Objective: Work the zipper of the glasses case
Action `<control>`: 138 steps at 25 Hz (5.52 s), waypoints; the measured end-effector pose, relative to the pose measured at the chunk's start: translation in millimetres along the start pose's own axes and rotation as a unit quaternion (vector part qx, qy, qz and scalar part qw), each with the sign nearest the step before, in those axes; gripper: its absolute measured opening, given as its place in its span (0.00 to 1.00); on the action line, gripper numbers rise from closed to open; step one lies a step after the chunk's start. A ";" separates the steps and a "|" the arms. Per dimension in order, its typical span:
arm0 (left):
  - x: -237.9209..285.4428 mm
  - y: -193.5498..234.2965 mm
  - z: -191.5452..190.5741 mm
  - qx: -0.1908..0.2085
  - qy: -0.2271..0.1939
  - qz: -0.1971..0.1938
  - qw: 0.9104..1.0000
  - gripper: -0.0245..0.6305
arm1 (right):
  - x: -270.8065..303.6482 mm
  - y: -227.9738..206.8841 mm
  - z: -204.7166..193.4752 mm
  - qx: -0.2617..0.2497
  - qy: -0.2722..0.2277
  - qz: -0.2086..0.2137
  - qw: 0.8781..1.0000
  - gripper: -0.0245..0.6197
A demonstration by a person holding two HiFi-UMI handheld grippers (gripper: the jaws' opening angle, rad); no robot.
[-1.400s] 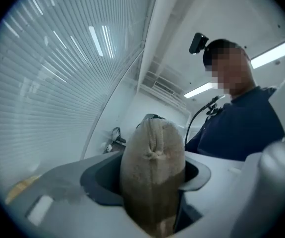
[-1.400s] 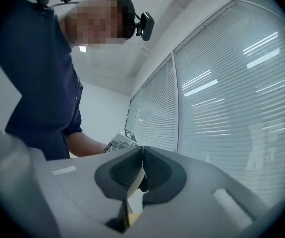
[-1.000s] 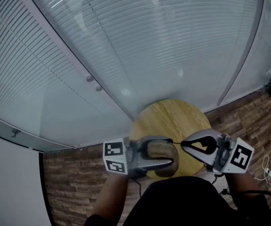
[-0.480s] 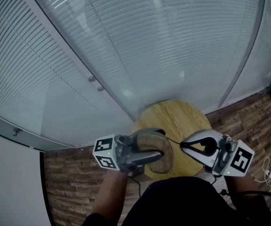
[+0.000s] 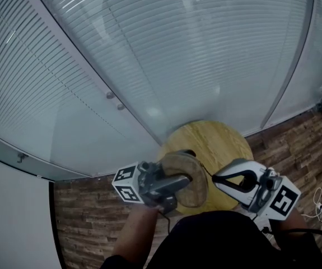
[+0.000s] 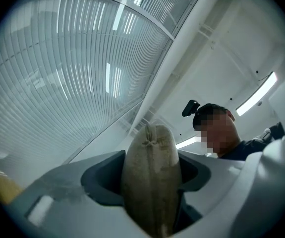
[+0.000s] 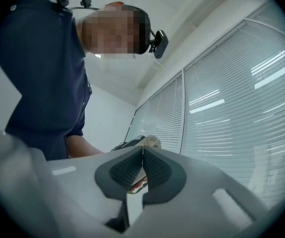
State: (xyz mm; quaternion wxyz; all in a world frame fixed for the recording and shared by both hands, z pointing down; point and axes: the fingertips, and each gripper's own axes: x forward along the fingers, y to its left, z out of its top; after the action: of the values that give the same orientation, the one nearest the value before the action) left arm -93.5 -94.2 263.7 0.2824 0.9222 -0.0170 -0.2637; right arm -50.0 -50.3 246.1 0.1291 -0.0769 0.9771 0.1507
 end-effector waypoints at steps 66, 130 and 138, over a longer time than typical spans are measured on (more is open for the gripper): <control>3.6 47.1 91.5 -0.066 -0.212 0.140 0.965 0.49 | 43.5 50.4 -79.4 -0.150 0.188 0.077 0.968 0.05; -151.2 111.7 -59.5 0.298 0.110 0.498 0.807 0.50 | -173.3 -75.4 -192.8 0.150 0.183 -0.438 0.867 0.05; -143.9 107.1 -52.0 0.305 0.107 0.490 0.810 0.50 | -169.4 -75.2 -187.2 0.122 0.193 -0.431 0.873 0.05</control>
State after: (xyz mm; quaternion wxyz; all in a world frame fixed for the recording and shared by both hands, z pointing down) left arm -179.0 -131.6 425.5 0.0785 0.8526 -0.5159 0.0286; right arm 83.0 -161.2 444.5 -0.0016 -0.5011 0.8634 -0.0582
